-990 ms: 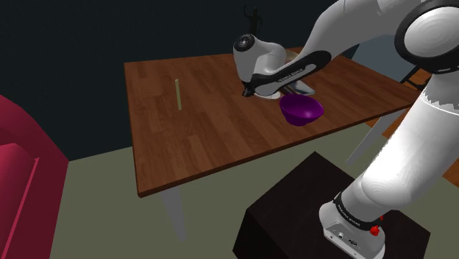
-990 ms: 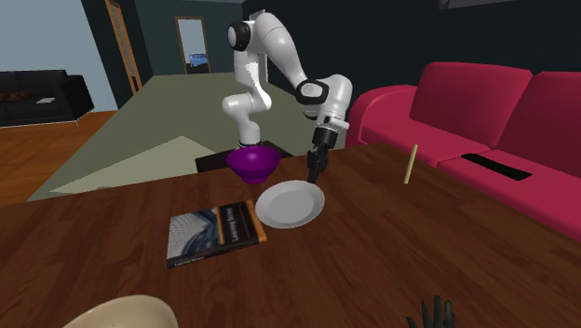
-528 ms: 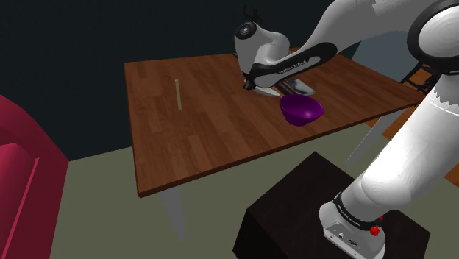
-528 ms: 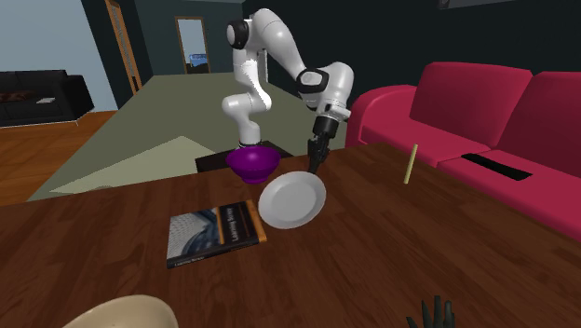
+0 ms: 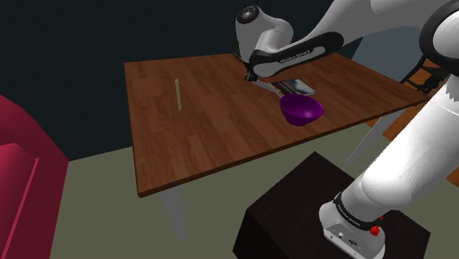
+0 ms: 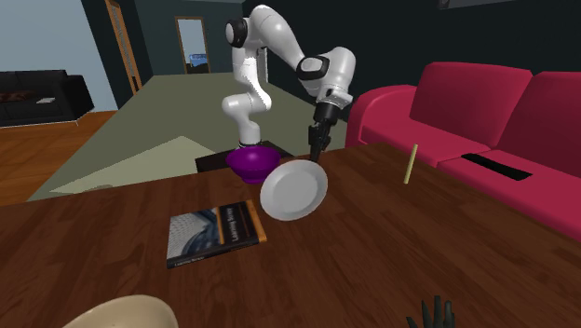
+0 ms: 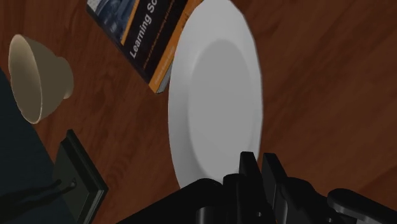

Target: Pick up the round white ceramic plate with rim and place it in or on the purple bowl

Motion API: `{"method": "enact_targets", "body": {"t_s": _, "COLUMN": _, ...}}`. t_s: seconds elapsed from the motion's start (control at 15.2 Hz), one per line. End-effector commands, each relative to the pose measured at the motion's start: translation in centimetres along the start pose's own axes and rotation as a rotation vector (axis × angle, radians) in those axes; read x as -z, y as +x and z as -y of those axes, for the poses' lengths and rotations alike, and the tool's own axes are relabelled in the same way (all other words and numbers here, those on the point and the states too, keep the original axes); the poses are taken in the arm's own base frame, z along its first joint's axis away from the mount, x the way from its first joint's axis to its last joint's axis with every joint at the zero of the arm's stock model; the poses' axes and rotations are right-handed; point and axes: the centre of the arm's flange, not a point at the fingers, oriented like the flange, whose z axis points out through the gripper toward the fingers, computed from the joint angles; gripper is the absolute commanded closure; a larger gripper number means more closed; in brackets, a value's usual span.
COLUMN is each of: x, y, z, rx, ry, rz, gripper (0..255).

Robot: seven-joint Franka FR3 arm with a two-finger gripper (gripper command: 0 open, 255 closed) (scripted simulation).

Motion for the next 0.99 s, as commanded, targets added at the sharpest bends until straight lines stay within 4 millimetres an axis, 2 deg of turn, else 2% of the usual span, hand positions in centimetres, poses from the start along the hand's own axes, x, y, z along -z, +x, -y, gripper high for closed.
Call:
{"method": "enact_targets", "body": {"t_s": 0.0, "x": 0.8, "y": 0.0, "z": -0.6, "rx": 0.0, "ry": 0.0, "rz": 0.0, "gripper": 255}}
{"method": "enact_targets", "body": {"t_s": 0.59, "x": 4.5, "y": 0.1, "z": -3.1, "rx": 0.0, "ry": 0.0, "rz": 0.0, "gripper": 255}}
{"method": "enact_targets", "body": {"t_s": 0.92, "x": 6.7, "y": -5.8, "z": -1.4, "rx": 0.0, "ry": 0.0, "rz": 0.0, "gripper": 255}}
